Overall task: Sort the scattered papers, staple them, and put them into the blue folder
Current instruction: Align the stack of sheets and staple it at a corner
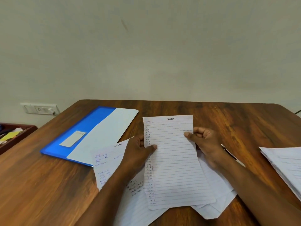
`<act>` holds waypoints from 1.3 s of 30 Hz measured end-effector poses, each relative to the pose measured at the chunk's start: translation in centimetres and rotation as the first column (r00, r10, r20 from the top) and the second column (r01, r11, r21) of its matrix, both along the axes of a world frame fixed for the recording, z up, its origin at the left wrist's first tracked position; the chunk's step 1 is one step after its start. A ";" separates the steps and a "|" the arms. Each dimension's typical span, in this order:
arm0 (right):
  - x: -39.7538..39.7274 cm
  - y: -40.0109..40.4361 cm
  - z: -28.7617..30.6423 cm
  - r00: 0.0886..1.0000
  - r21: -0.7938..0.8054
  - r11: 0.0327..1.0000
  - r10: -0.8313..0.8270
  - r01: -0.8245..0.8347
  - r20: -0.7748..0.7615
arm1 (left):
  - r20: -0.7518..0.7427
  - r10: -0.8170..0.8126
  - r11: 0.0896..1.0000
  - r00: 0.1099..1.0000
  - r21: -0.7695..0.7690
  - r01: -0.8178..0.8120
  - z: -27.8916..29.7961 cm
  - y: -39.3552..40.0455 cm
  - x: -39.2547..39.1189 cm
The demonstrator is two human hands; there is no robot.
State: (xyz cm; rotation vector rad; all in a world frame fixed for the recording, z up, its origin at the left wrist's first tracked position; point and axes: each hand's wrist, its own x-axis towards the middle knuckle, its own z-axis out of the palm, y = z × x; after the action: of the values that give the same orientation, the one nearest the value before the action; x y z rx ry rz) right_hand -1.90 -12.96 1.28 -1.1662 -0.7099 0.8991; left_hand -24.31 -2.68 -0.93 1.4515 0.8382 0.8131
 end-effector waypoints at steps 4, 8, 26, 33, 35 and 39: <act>-0.1 0.4 -0.5 1.000 0.029 0.999 0.017 -0.018 0.021 | 0.019 0.075 0.991 0.997 0.106 -0.077 0.3 -0.6 0.0; -0.4 0.6 -0.8 0.998 0.032 0.998 0.049 -0.050 0.025 | 0.003 0.115 0.985 0.993 0.126 -0.115 0.9 -0.9 -0.2; 0.1 0.3 -1.0 0.993 0.019 0.996 0.085 -0.087 0.086 | 0.070 0.560 0.817 0.826 0.122 -0.564 4.4 2.7 -5.6; 0.0 0.2 -0.8 0.995 0.030 0.996 0.081 -0.083 0.059 | -0.559 0.628 0.779 0.542 0.441 -0.446 3.7 3.8 -9.0; 0.0 0.2 -0.8 0.995 0.027 0.996 0.079 -0.081 0.063 | -0.677 0.602 0.796 0.424 0.465 -0.388 4.1 3.4 -9.2; 0.3 0.4 -1.0 0.995 0.017 0.997 0.070 -0.072 0.075 | -0.760 0.550 0.827 0.347 0.437 -0.354 5.0 3.4 -10.1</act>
State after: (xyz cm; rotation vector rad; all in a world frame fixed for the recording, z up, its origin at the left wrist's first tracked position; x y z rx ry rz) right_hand -1.65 -12.59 0.27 -1.1680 -0.8234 0.9096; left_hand -34.41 0.71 4.06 1.8490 2.1044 0.5006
